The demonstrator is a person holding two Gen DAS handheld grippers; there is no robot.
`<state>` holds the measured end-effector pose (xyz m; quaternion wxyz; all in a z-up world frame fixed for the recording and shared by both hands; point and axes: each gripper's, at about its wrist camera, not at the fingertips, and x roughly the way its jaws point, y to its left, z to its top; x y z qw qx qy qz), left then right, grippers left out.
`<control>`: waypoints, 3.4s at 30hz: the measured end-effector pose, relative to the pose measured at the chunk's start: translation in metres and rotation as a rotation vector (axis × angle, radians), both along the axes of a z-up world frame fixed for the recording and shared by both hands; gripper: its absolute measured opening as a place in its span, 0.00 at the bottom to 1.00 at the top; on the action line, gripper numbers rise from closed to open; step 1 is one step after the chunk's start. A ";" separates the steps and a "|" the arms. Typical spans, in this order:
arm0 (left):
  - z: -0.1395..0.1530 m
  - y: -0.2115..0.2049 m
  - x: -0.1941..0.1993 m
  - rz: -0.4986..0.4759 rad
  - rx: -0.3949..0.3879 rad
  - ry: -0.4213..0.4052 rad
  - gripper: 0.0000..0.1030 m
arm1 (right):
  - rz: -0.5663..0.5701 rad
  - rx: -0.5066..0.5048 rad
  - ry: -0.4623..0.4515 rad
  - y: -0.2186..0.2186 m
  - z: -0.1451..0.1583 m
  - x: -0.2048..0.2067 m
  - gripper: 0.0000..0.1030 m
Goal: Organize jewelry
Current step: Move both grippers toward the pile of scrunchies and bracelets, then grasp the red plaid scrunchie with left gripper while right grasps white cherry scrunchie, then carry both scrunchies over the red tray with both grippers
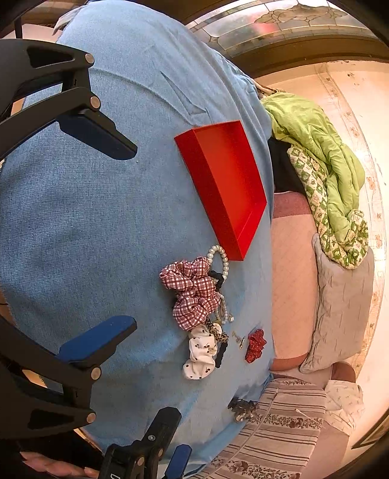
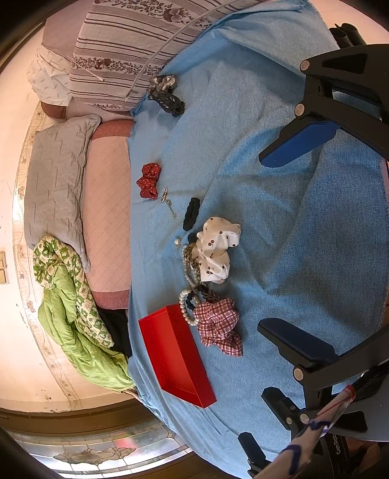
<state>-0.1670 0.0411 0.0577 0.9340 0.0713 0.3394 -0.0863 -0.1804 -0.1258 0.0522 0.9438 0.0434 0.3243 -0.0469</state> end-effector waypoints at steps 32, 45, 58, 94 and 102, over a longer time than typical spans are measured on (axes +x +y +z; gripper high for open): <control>-0.004 0.007 0.024 0.008 -0.056 0.075 1.00 | -0.001 0.073 0.045 -0.007 -0.008 0.012 0.95; -0.008 -0.025 0.082 -0.092 -0.077 0.193 1.00 | -0.019 0.184 0.093 -0.029 -0.011 0.053 0.87; -0.026 -0.036 0.132 -0.117 -0.138 0.250 0.81 | -0.070 0.248 0.115 -0.044 -0.020 0.066 0.88; 0.008 -0.015 0.114 -0.222 -0.218 0.080 0.20 | -0.030 0.214 -0.050 -0.038 0.006 0.070 0.13; 0.014 0.001 0.123 -0.167 -0.223 0.070 0.20 | 0.021 0.204 -0.047 -0.025 0.007 0.074 0.13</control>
